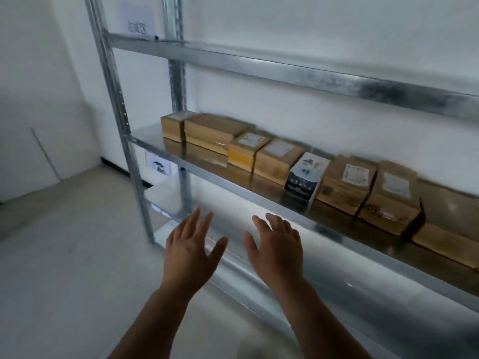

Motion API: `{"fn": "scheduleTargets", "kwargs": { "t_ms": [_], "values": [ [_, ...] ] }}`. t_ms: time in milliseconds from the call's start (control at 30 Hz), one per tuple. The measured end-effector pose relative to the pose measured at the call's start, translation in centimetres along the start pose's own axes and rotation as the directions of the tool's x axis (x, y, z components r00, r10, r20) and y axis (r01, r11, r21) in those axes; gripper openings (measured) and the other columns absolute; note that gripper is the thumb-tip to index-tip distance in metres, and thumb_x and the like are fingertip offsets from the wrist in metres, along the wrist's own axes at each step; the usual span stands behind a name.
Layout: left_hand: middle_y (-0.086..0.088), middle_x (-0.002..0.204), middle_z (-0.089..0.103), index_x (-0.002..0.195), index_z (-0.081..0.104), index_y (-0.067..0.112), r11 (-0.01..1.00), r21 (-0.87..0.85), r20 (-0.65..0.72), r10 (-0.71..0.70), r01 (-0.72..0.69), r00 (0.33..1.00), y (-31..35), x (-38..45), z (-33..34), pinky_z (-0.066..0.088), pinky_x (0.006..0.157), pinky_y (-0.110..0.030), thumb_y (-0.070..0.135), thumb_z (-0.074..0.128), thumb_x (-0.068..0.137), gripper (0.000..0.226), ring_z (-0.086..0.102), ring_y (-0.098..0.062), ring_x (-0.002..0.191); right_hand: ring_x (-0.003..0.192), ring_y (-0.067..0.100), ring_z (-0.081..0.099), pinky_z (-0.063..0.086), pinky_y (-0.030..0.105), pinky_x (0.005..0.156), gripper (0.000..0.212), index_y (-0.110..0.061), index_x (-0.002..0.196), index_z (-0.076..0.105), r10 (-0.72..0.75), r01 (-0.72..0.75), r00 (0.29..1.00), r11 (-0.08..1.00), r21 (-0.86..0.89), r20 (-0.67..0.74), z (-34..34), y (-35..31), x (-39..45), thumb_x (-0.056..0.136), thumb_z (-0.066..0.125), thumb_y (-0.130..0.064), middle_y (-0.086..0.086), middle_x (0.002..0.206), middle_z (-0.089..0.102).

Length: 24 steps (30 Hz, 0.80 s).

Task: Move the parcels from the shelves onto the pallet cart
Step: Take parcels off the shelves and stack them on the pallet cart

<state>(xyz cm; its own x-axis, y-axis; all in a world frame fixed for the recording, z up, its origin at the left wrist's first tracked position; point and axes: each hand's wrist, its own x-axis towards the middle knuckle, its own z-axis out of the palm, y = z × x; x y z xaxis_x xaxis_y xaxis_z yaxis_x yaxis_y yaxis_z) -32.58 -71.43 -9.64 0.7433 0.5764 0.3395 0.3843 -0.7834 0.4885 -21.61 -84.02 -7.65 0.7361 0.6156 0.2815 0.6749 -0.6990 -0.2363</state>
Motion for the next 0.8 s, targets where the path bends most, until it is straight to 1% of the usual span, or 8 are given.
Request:
{"fn": "scheduleTargets", "kwargs": {
  "t_ms": [100, 200, 300, 400, 500, 600, 700, 800],
  "values": [
    [-0.002, 0.154, 0.024, 0.144, 0.031, 0.027, 0.996, 0.034, -0.028, -0.081, 0.082, 0.996, -2.7, 1.9, -0.5, 0.022, 0.111, -0.040, 0.065, 0.030, 0.080, 0.074, 0.025, -0.022, 0.140, 0.129, 0.018, 0.042, 0.033, 0.030, 0.102, 0.053, -0.025, 0.138, 0.046, -0.093, 0.092, 0.995, 0.995, 0.029, 0.035, 2.1, -2.0, 3.5, 0.094, 0.035, -0.053, 0.002, 0.144, 0.045],
    [-0.001, 0.153, 0.024, 0.144, 0.031, 0.028, 0.991, 0.054, -0.042, -0.118, 0.120, 0.992, -5.1, 4.8, 0.1, 0.021, 0.111, -0.039, 0.065, 0.031, 0.080, 0.074, 0.025, -0.022, 0.140, 0.130, 0.014, 0.040, 0.032, 0.026, 0.101, 0.054, -0.026, 0.140, 0.043, -0.155, 0.153, 0.987, 0.987, 0.039, 0.050, 4.3, -3.2, 7.6, 0.095, 0.032, -0.054, 0.000, 0.146, 0.043],
    [0.001, 0.155, 0.021, 0.145, 0.027, 0.030, 0.985, 0.096, -0.031, -0.138, 0.141, 0.990, -7.6, 9.1, 1.0, 0.017, 0.112, -0.037, 0.069, 0.025, 0.079, 0.077, 0.021, -0.019, 0.141, 0.131, 0.014, 0.040, 0.032, 0.026, 0.103, 0.055, -0.026, 0.141, 0.042, -0.154, 0.150, 0.987, 0.986, 0.068, 0.050, 6.2, -4.1, 12.2, 0.095, 0.031, -0.055, -0.001, 0.145, 0.043],
    [0.002, 0.155, 0.021, 0.145, 0.026, 0.030, 0.984, 0.114, -0.028, -0.134, 0.136, 0.991, -9.2, 14.5, 2.0, 0.016, 0.113, -0.037, 0.071, 0.021, 0.077, 0.080, 0.020, -0.019, 0.142, 0.129, 0.015, 0.043, 0.034, 0.029, 0.105, 0.054, -0.025, 0.140, 0.043, -0.155, 0.150, 0.987, 0.984, 0.094, 0.044, 7.7, -4.5, 17.2, 0.095, 0.032, -0.054, 0.000, 0.142, 0.047],
    [0.003, 0.155, 0.018, 0.146, 0.023, 0.032, 0.988, 0.115, -0.010, -0.105, 0.106, 0.994, -10.3, 20.2, 2.9, 0.014, 0.114, -0.039, 0.073, 0.018, 0.075, 0.082, 0.016, -0.018, 0.143, 0.127, 0.015, 0.046, 0.035, 0.028, 0.101, 0.052, -0.025, 0.138, 0.044, -0.137, 0.137, 0.991, 0.986, 0.096, -0.004, 8.9, -4.9, 22.8, 0.096, 0.033, -0.053, 0.001, 0.138, 0.051],
    [0.003, 0.155, 0.018, 0.146, 0.022, 0.031, 0.985, 0.123, -0.019, -0.117, 0.118, 0.993, -12.2, 24.8, 3.5, 0.013, 0.114, -0.038, 0.071, 0.021, 0.077, 0.080, 0.015, -0.018, 0.143, 0.127, 0.016, 0.046, 0.035, 0.028, 0.099, 0.051, -0.024, 0.137, 0.045, -0.126, 0.130, 0.991, 0.984, 0.122, -0.043, 10.4, -6.0, 28.0, 0.095, 0.037, -0.051, 0.002, 0.137, 0.052],
    [0.004, 0.156, 0.016, 0.147, 0.019, 0.032, 0.974, 0.165, -0.018, -0.151, 0.152, 0.988, -14.8, 27.4, 3.8, 0.011, 0.114, -0.036, 0.070, 0.020, 0.078, 0.079, 0.015, -0.017, 0.143, 0.129, 0.018, 0.043, 0.035, 0.031, 0.102, 0.053, -0.023, 0.139, 0.042, -0.152, 0.150, 0.988, 0.979, 0.138, 0.001, 12.9, -7.6, 31.9, 0.095, 0.036, -0.052, 0.003, 0.139, 0.050],
    [0.006, 0.156, 0.014, 0.147, 0.016, 0.033, 0.960, 0.195, -0.011, -0.203, 0.201, 0.979, -17.6, 29.2, 3.9, 0.010, 0.114, -0.034, 0.071, 0.017, 0.077, 0.080, 0.011, -0.015, 0.143, 0.126, 0.017, 0.046, 0.039, 0.031, 0.101, 0.053, -0.023, 0.138, 0.043, -0.175, 0.169, 0.984, 0.972, 0.163, 0.024, 15.1, -9.3, 34.5, 0.095, 0.036, -0.053, 0.003, 0.137, 0.051]
  ]
}}
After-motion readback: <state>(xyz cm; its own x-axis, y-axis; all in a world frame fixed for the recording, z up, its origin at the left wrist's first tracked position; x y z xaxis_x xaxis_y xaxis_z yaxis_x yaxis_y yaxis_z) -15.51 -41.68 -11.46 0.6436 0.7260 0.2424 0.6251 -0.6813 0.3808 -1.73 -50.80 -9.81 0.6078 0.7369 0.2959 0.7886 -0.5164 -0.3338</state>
